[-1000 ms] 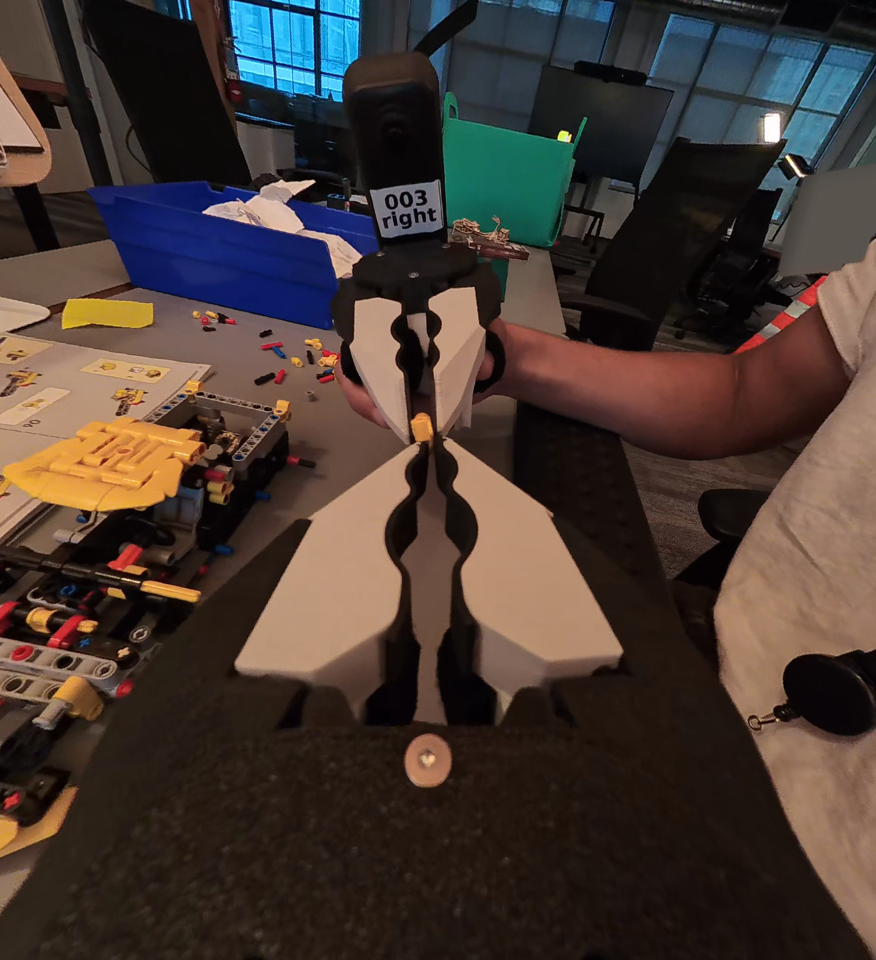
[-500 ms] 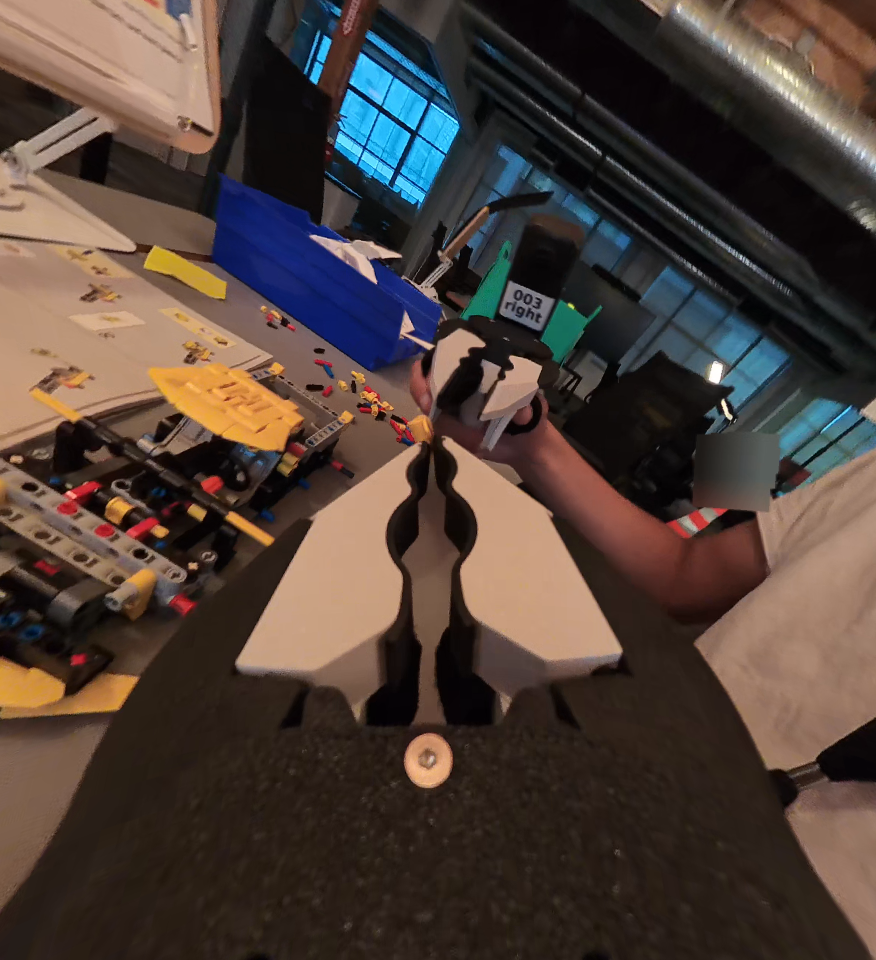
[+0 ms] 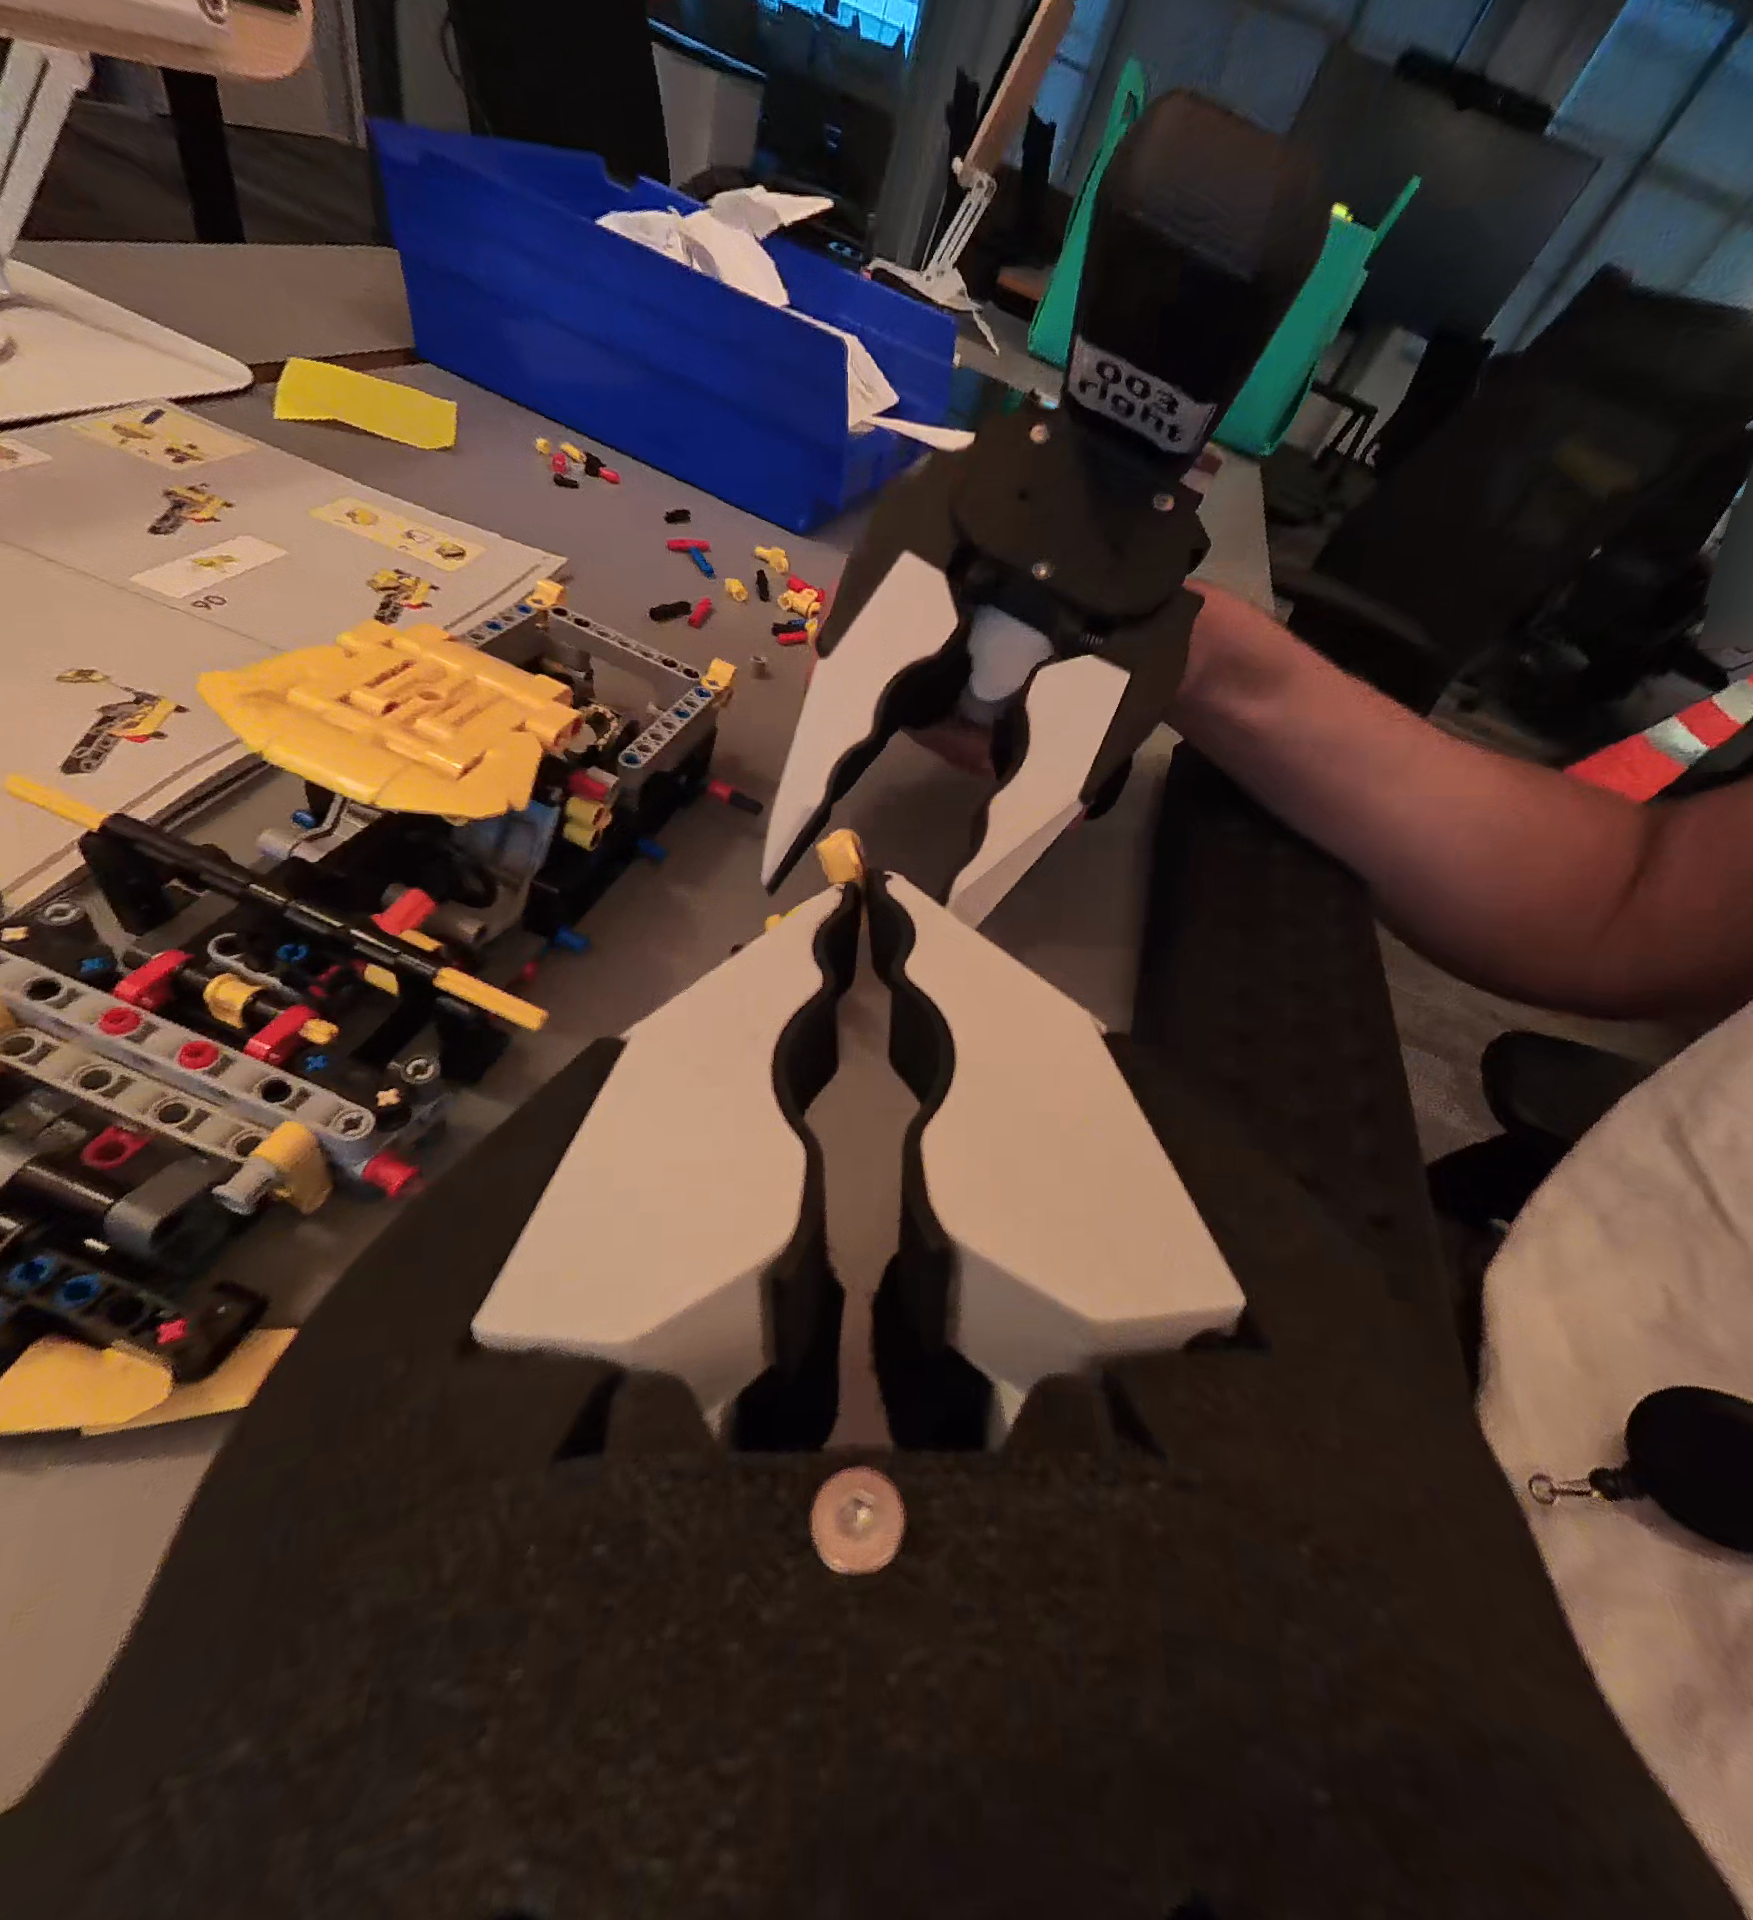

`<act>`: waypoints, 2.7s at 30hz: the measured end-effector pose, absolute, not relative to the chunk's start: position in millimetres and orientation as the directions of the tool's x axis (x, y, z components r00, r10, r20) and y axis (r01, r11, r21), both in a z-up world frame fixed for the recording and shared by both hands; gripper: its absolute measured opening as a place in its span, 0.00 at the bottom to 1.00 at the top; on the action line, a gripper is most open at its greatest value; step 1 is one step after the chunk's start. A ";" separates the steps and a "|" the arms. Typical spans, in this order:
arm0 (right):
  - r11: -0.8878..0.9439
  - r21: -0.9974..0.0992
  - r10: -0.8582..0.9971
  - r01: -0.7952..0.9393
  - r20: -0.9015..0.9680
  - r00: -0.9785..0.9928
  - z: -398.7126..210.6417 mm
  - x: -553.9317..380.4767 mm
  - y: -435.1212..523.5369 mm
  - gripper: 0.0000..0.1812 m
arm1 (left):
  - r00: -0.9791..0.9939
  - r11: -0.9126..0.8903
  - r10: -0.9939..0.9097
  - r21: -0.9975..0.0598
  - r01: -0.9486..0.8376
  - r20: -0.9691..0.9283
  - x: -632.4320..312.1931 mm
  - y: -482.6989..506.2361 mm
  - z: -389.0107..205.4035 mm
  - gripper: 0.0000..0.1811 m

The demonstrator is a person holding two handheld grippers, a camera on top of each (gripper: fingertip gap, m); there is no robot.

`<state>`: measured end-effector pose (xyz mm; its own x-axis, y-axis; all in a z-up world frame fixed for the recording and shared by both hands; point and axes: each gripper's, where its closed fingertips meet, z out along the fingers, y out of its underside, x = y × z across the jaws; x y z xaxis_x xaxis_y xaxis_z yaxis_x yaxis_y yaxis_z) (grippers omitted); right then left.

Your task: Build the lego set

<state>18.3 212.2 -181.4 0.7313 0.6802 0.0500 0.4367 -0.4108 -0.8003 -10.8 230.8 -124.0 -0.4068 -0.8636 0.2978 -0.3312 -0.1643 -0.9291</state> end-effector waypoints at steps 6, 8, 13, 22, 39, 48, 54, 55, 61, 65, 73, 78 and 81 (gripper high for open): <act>-0.366 -0.795 0.686 0.484 0.121 0.717 -185.8 21.5 219.1 0.15 | -0.429 -0.172 -0.845 -0.922 -0.347 0.319 -10.5 227.4 -125.7 0.01; -0.337 -0.807 0.696 0.485 0.133 0.705 -182.8 19.7 219.9 0.14 | -0.447 -0.215 -0.820 -0.916 -0.340 0.358 -11.8 226.4 -120.6 0.01; -0.310 -0.818 0.700 0.484 0.149 0.699 -181.8 19.2 225.9 0.07 | -0.526 -0.543 -0.600 -0.790 -0.285 0.603 -21.4 245.1 -82.4 0.00; -0.346 -0.821 0.693 0.453 0.102 0.714 -184.1 16.8 225.7 0.09 | -0.664 -0.820 -0.268 -0.527 -0.223 0.698 -42.6 284.8 -42.4 0.00; -0.330 -0.878 0.702 0.347 0.017 0.712 -173.0 11.0 229.5 0.08 | -0.481 -0.585 -0.584 -0.750 -0.309 0.654 -25.7 267.0 -91.6 0.00; -0.466 -0.873 0.662 -0.140 -0.449 0.600 -119.7 5.9 232.9 0.07 | -0.505 -0.500 -0.645 -0.817 -0.287 0.573 -21.8 249.6 -90.1 0.00; -0.468 -0.871 0.595 -0.148 -0.434 0.677 -107.7 -8.2 248.0 0.07 | -0.508 -0.547 -0.634 -0.802 -0.238 0.583 -24.7 262.6 -82.5 0.00; -0.466 -0.873 0.577 -0.143 -0.422 0.699 -108.5 -8.8 250.6 0.07 | -0.510 -0.553 -0.625 -0.796 -0.246 0.591 -24.4 262.2 -83.3 0.00; -0.450 -0.882 0.540 -0.143 -0.396 0.743 -106.3 -9.1 255.6 0.07 | -0.521 -0.615 -0.541 -0.733 -0.290 0.660 -21.8 264.7 -85.0 0.00; -0.468 -0.870 0.526 -0.156 -0.416 0.741 -108.0 -8.0 254.9 0.07 | -0.529 -0.596 -0.554 -0.750 -0.287 0.643 -21.2 264.4 -85.1 0.00; -0.466 -0.871 0.520 -0.154 -0.411 0.749 -109.5 -4.6 254.3 0.07 | -0.529 -0.560 -0.564 -0.765 -0.319 0.633 -18.7 255.5 -90.7 0.00; -0.457 -0.880 0.531 -0.129 -0.386 0.754 -109.0 -7.3 253.5 0.07 | -0.510 -0.551 -0.592 -0.775 -0.310 0.624 -18.1 259.1 -92.5 0.00; -0.463 -0.877 0.527 -0.126 -0.387 0.757 -111.2 -7.3 254.0 0.07 | -0.503 -0.537 -0.604 -0.782 -0.316 0.618 -18.3 259.1 -94.8 0.00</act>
